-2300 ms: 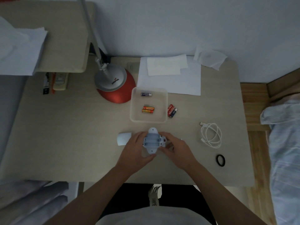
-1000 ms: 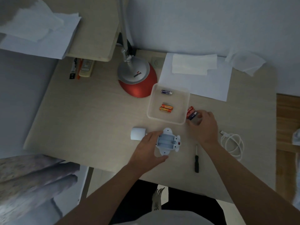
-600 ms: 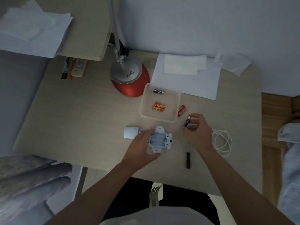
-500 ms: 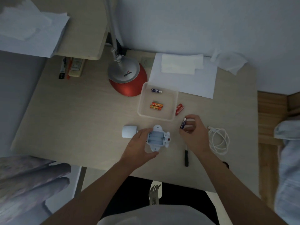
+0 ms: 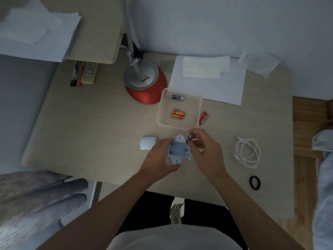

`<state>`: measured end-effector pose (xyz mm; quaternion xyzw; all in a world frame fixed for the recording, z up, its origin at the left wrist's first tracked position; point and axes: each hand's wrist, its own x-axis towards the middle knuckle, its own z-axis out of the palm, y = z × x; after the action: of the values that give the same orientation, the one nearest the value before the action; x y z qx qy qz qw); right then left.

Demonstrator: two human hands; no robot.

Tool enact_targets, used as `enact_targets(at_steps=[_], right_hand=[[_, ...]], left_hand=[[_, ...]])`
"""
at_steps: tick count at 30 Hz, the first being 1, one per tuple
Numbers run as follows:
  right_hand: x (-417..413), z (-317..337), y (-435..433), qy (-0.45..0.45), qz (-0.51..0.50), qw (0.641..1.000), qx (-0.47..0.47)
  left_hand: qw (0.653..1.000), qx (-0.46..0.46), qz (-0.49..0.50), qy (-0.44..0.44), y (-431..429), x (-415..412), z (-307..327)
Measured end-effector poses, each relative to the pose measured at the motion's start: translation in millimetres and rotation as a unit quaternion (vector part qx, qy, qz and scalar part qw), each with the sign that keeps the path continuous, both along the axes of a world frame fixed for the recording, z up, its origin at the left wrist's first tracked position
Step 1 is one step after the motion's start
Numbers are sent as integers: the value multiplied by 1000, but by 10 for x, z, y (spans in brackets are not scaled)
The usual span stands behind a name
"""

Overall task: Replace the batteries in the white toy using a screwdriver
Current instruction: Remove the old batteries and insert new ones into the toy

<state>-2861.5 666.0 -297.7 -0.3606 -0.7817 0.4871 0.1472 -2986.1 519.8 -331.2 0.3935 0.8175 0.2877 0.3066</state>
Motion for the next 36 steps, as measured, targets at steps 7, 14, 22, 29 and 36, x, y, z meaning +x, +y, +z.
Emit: enact_targets(at_steps=[7,14,22,29,36], right_hand=[[-87,-149,-40,-36,72,994,76],[-77,-279,0,-75,86,988,104],[-58,-338,19,-100,91,974,184],[-9,-323,58,-89,98,965,225],[-129,-311,27,-87,117,959,244]], left_hand=[[1000,7,-6,-4,27,-15,-9],[1000,13,3,-12,12,-3,-26],[1000,12,12,-20,5,4,-30],[1000,17,14,-20,6,7,-40],[999,16,23,-29,8,3,-67]])
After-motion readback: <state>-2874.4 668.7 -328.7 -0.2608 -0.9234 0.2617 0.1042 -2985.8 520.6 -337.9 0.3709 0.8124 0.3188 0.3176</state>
